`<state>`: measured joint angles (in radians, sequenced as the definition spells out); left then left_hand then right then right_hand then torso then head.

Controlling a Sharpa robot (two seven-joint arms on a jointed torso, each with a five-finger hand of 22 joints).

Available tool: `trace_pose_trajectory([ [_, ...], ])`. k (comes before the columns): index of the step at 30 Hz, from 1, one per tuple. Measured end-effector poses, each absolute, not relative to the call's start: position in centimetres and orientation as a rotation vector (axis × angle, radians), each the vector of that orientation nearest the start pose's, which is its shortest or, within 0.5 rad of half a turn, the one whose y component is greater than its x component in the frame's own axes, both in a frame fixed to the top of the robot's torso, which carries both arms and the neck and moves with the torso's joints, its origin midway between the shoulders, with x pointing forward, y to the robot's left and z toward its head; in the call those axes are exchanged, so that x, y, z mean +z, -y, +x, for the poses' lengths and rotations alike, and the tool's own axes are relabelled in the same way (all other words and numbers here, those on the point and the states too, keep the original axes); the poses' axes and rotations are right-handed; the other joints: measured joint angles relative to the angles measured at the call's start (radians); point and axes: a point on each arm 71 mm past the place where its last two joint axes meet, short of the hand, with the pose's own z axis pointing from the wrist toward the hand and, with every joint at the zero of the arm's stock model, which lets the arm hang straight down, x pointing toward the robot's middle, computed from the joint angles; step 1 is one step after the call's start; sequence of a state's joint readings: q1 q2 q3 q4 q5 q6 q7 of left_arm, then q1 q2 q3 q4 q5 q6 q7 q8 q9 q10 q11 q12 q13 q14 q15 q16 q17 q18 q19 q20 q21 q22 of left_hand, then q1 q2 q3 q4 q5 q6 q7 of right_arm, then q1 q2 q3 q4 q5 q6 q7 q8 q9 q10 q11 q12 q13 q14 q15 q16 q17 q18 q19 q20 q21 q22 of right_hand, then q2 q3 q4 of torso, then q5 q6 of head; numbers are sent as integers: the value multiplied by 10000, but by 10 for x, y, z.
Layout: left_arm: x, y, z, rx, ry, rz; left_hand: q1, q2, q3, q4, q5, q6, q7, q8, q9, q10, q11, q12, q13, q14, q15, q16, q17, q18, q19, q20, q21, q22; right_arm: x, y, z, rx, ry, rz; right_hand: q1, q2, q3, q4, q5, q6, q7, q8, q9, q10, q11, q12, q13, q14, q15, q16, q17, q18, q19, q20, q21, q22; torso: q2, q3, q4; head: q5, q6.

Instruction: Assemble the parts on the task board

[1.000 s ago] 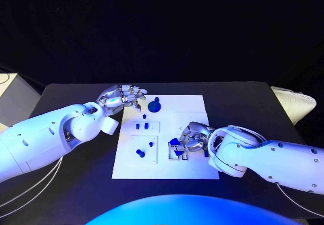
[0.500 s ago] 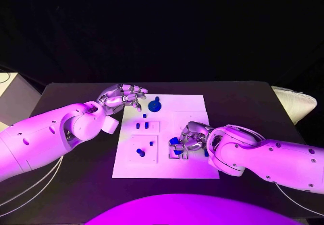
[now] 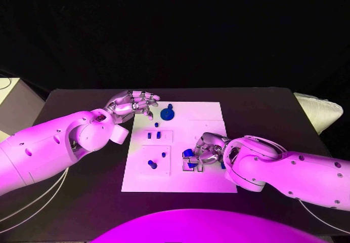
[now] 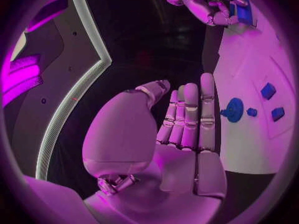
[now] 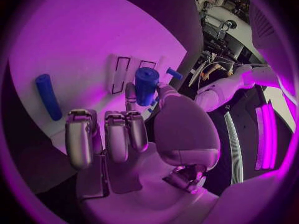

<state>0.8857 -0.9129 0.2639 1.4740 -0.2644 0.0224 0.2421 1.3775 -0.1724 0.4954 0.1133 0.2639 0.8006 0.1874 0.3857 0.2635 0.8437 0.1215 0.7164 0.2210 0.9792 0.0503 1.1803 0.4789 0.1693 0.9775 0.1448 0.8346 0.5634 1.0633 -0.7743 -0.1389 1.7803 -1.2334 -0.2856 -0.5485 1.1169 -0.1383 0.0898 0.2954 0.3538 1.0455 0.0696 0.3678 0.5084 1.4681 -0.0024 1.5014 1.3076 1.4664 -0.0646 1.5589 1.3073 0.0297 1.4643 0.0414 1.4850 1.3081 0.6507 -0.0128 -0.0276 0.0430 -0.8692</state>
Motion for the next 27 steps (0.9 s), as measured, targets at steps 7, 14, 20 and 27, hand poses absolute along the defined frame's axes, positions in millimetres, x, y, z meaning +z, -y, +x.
trace_pose_trajectory([
  [7,-228,-249,467,-16333,-16543,-10523,0,0,0,0,0,0,0,0,1,0,0,0,1,0,0,0,-1,0,0,0,0,-8,-270,123,378,6302,-21688,1514,-39,39,0,0,-1,-2,2,-2,0,0,0,0,-1,0,0,0,0,-1,24,-24,0,-1,1,1,3,10,4],
  [14,-228,-249,467,-16321,-16551,-10528,0,0,0,0,0,0,0,0,1,0,0,0,1,0,0,0,-1,0,0,0,0,-8,-270,123,376,6357,-21632,1603,-39,39,0,0,62,-4,3,-3,-9,0,1,0,-1,0,1,0,0,0,37,-37,0,-2,2,1,3,23,1],
  [20,-228,-249,467,-16321,-16558,-10530,0,0,0,0,0,0,0,35,1,0,0,0,-9,0,0,0,-2,-1,0,0,0,-19,-270,123,376,6370,-21566,1680,-39,39,0,0,61,-4,4,-2,0,-1,1,0,-2,0,0,0,0,0,38,-37,0,-2,2,0,5,27,8],
  [27,-228,-249,467,-16312,-16566,-10534,0,0,-1,1,0,0,0,35,2,0,0,0,-9,0,0,0,-2,0,0,0,-39,-18,-271,122,377,6364,-21516,1733,-356,40,-324,-15,-595,-2,2,110,25,-1,1,0,-3,0,0,0,-1,0,37,-37,0,-3,2,-6,3,27,9],
])
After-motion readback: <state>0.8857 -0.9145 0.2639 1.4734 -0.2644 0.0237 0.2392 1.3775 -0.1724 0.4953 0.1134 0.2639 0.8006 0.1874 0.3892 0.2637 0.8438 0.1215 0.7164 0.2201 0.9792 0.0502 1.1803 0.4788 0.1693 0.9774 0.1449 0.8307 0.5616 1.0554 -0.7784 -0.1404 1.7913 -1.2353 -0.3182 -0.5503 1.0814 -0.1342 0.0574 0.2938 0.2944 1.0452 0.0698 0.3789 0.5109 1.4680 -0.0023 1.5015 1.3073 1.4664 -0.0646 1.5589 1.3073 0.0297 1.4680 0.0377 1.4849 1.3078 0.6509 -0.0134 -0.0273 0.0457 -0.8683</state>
